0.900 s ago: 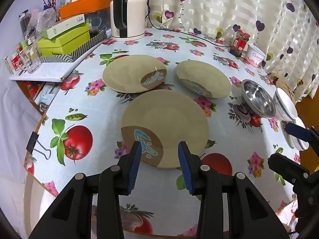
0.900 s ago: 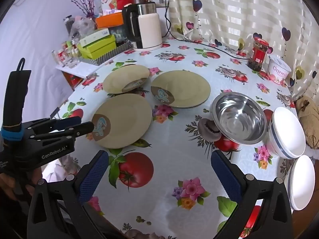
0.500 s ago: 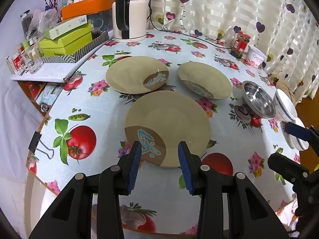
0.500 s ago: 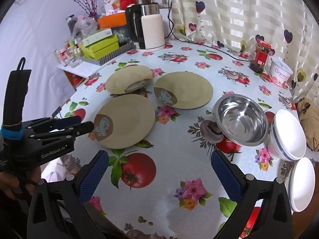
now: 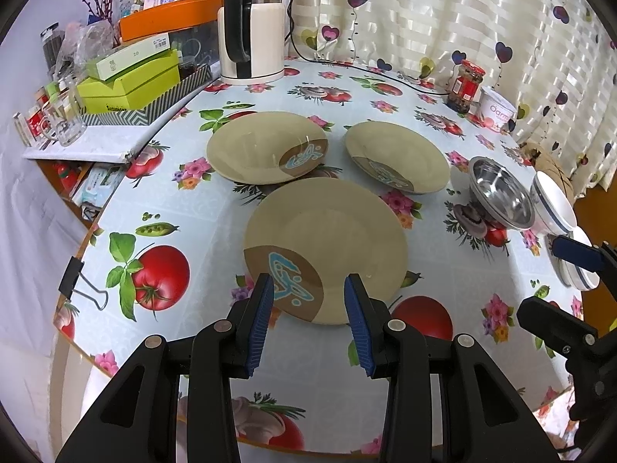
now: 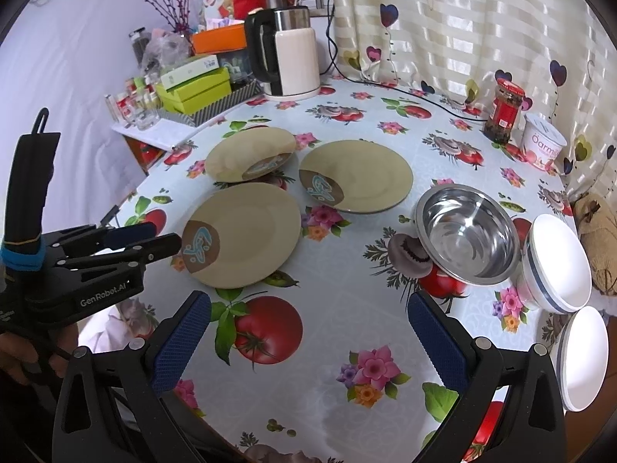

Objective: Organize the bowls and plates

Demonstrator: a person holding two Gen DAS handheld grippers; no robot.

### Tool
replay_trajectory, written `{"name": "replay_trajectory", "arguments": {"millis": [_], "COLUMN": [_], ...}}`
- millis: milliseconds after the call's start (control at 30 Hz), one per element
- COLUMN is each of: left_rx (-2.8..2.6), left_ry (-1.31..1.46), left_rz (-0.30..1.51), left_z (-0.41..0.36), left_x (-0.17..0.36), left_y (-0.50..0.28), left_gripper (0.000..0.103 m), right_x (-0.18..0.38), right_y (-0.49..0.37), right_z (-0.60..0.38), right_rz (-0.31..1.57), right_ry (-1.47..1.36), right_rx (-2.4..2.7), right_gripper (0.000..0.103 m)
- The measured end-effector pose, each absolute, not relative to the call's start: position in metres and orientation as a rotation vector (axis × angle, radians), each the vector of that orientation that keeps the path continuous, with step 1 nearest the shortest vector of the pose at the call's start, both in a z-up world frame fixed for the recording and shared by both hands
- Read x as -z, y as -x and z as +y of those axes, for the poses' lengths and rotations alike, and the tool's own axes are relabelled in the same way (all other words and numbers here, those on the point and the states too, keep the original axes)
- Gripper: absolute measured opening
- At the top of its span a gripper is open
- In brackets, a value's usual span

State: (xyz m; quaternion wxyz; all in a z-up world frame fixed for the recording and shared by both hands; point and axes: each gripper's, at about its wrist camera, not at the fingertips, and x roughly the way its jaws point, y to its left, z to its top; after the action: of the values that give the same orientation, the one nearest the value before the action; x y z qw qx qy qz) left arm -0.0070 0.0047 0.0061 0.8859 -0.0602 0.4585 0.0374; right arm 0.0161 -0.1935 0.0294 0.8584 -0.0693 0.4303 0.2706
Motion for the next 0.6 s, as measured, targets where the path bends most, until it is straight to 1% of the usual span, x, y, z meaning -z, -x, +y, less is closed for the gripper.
{"name": "replay_trajectory", "arguments": {"millis": [267,400,600], "left_rx": [-0.071,-0.067,-0.059], "left_ry": [0.130,0.133,0.140], "left_rz": [0.958,0.958,0.962], "left_z": [0.0033,0.0027,0.0025], "left_x": [-0.0049,-0.0044,-0.0033], "left_y": [0.0070,0.0077,0.0076], "left_gripper": [0.039,0.039,0.039], "right_x": [-0.0304,-0.0298,-0.0286], "right_y": [-0.0144,-0.0144,-0.0137], "right_z": [-0.1918,-0.1912,-0.1896], "right_rz": [0.894,0.898,0.904], "right_ry": [0.144,0.144,0.148], "right_rx": [-0.579,-0.580,-0.582], "right_gripper": [0.102,0.096,0.096]}}
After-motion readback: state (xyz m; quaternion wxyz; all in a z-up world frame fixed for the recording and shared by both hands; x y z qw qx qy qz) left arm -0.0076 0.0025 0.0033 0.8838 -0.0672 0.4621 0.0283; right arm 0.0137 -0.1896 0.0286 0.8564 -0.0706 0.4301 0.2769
